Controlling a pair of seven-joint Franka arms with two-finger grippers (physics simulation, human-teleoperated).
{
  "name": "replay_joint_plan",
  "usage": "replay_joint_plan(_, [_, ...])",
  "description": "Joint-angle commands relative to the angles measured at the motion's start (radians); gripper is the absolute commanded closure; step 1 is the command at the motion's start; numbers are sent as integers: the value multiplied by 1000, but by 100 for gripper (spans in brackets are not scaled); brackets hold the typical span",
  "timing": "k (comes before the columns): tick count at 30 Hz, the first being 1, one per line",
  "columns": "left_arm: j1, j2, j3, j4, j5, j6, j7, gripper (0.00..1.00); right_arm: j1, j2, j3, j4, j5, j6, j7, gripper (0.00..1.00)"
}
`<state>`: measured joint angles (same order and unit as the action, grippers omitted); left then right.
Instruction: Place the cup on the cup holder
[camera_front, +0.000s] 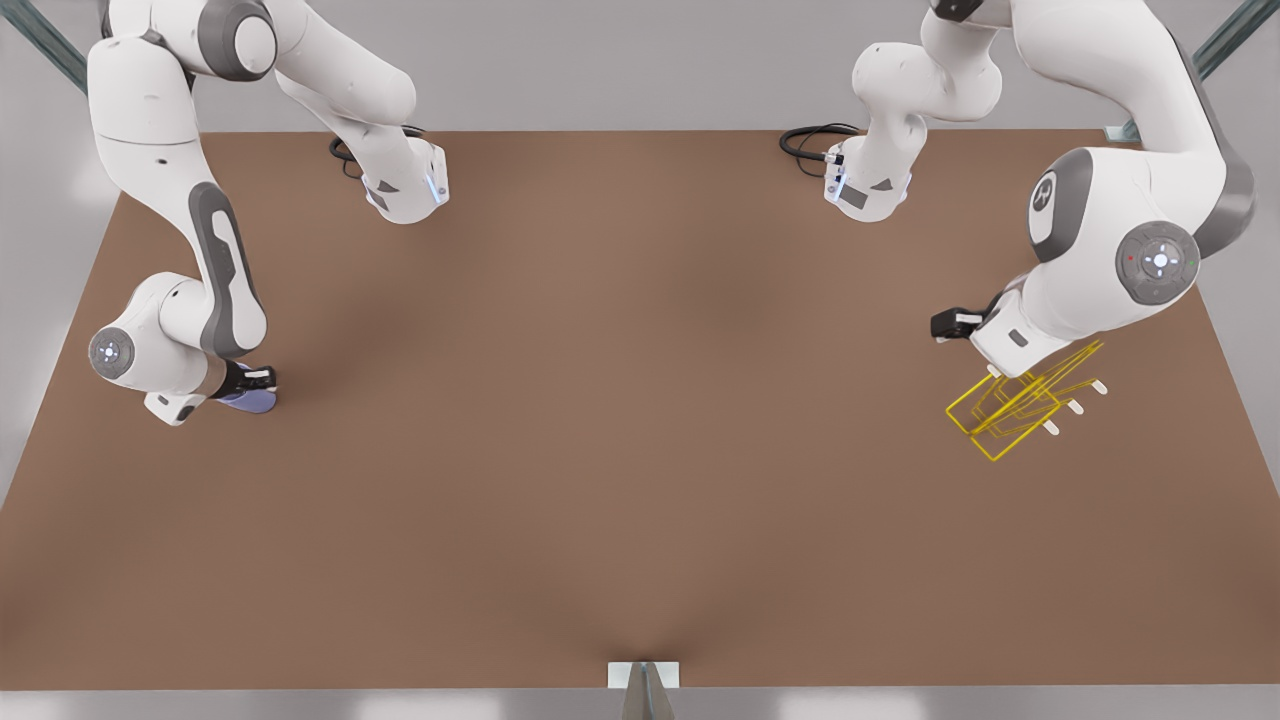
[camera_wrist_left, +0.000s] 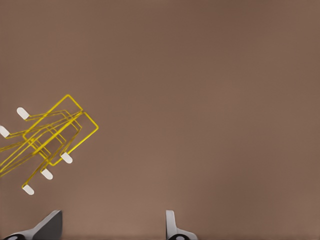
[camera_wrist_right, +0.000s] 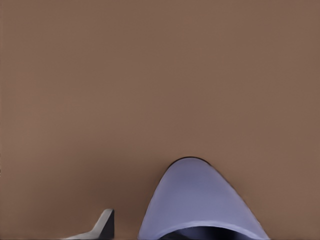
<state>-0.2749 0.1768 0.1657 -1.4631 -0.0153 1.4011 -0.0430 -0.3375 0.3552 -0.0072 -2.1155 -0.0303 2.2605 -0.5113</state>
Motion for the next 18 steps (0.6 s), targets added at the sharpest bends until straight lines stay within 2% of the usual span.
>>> replay_joint_plan(1, [0,0,1,1,0,-1,-3,0,0,1,0,2,-17,7,-108,79])
replay_joint_plan(7, [0,7,1,6,1,4,-1,0,0,-9,1,14,-17,-12,-87,79])
replay_joint_plan(10, [0,7,1,6,3,6,-1,0,5,-32,27,61,-8,-117,23,79])
replay_joint_plan(11, [0,7,1,6,3,4,0,0,5,-32,73,109,33,-188,83,79])
replay_joint_plan(12, [-1,6,1,6,3,4,-1,0,12,-27,81,126,108,-216,89,79])
replay_joint_plan(15, [0,6,1,6,3,4,-1,0,29,11,196,190,277,-234,283,79])
replay_joint_plan(18, [0,3,1,6,3,-2,-1,0,109,102,242,335,559,-311,545,79])
